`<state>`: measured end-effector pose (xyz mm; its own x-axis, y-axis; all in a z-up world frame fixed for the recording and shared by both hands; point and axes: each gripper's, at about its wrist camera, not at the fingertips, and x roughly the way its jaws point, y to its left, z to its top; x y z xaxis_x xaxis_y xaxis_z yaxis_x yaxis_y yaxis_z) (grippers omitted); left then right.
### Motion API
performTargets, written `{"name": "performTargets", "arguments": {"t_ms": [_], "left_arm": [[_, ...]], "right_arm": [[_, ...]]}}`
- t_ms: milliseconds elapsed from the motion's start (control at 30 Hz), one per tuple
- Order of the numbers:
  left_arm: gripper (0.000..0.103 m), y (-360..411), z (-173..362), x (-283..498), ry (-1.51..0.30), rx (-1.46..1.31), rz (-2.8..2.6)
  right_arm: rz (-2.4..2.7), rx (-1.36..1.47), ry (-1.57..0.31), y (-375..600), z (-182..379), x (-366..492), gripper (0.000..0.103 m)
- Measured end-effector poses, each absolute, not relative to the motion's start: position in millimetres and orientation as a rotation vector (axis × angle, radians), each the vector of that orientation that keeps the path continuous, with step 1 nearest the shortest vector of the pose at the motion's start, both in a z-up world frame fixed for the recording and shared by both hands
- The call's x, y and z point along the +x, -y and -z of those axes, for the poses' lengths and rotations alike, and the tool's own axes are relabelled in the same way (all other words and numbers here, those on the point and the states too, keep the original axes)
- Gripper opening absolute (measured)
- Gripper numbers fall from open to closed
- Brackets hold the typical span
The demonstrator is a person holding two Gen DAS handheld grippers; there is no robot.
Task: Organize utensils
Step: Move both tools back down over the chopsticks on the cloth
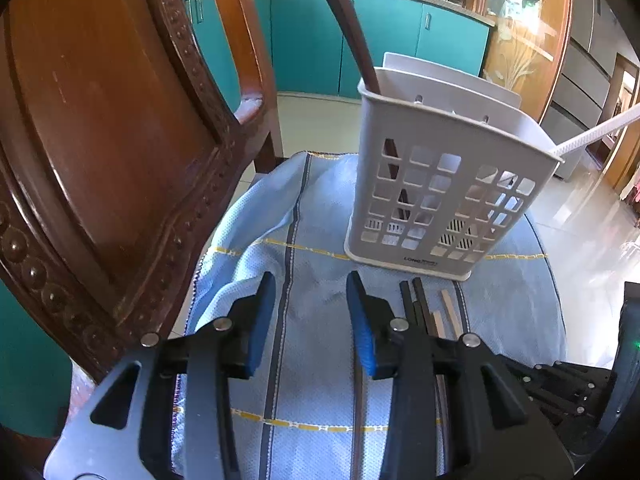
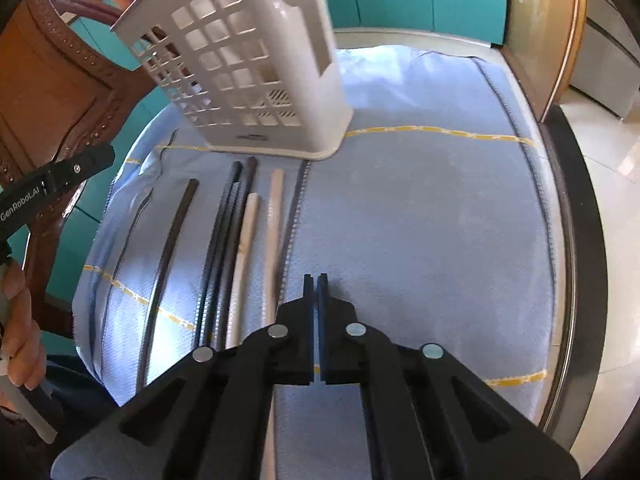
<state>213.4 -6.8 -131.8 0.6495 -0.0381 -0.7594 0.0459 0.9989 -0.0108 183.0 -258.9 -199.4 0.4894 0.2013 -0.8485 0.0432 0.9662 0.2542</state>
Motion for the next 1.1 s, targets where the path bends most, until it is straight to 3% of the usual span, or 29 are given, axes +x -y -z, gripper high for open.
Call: {"name": "performTargets", "arguments": {"t_ms": [333,1100], "left_arm": [[0.043,19,142,213,-0.886,0.051,0.053],[0.05,21,162,216,-0.967,0.105,0.037]], "right_arm": [[-0.084,0.241,-1.055,260,199,180,0.002],[-0.077,0.154,-1.04,237,202,187,0.024]]}}
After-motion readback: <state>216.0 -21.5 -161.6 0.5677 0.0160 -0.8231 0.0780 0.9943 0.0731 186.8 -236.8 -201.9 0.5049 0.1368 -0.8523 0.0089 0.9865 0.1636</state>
